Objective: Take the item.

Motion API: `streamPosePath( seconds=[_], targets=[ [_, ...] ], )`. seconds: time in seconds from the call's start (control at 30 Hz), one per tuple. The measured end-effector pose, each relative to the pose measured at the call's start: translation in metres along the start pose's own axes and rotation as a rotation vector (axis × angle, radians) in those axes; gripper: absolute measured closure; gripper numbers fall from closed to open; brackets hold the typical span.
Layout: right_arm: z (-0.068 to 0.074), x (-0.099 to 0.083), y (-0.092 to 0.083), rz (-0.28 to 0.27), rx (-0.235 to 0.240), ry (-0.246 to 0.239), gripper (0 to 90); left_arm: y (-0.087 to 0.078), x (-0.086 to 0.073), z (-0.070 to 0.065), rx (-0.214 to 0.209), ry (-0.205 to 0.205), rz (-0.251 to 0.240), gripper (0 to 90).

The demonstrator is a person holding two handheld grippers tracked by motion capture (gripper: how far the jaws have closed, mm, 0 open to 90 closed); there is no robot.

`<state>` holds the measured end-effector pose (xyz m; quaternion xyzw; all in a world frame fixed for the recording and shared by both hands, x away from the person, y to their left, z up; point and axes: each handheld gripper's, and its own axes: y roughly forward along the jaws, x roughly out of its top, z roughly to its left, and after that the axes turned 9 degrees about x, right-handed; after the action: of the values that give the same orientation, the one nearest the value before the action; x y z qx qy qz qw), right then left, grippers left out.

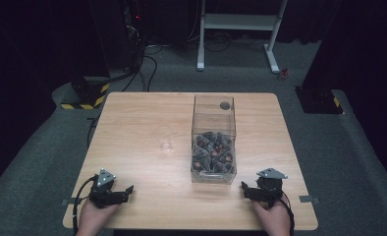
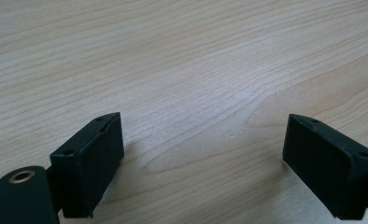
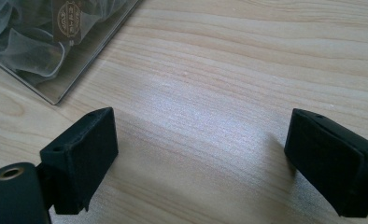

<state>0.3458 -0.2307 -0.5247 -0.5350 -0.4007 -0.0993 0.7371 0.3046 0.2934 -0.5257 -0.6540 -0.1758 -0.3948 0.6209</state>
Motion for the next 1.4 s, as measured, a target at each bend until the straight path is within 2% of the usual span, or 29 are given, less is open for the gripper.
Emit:
streamPosePath(
  seconds=[0.37,0.47,0.77,0.83,0.9,1.03,1.17,1.4],
  targets=[
    [0.0,0.0,0.0,0.0,0.0,0.0,9.4,-0.011,0.007,-0.007,-0.065,0.007,-0.082,14.2],
    [0.0,0.0,0.0,0.0,0.001,-0.001,9.4,-0.012,0.008,-0.01,-0.086,-0.009,-0.098,14.2],
    [0.0,0.0,0.0,0.001,0.002,-0.004,9.4,-0.017,0.013,-0.018,-0.1,0.012,-0.143,14.2],
    [0.0,0.0,0.0,0.001,0.001,-0.004,9.4,-0.017,0.014,-0.021,-0.12,-0.001,-0.141,14.0],
    [0.0,0.0,0.0,0.001,0.002,-0.004,9.4,-0.017,0.015,-0.022,-0.118,0.013,-0.146,13.8],
    [0.0,0.0,0.0,0.001,0.002,-0.004,9.4,-0.016,0.016,-0.026,-0.14,-0.001,-0.161,13.7],
    [0.0,0.0,0.0,0.002,0.002,-0.003,9.4,-0.014,0.02,-0.029,-0.149,0.006,-0.153,13.3],
    [0.0,0.001,0.001,0.003,0.008,-0.005,9.3,-0.009,0.031,-0.04,-0.168,0.047,-0.136,13.8]
  ],
)
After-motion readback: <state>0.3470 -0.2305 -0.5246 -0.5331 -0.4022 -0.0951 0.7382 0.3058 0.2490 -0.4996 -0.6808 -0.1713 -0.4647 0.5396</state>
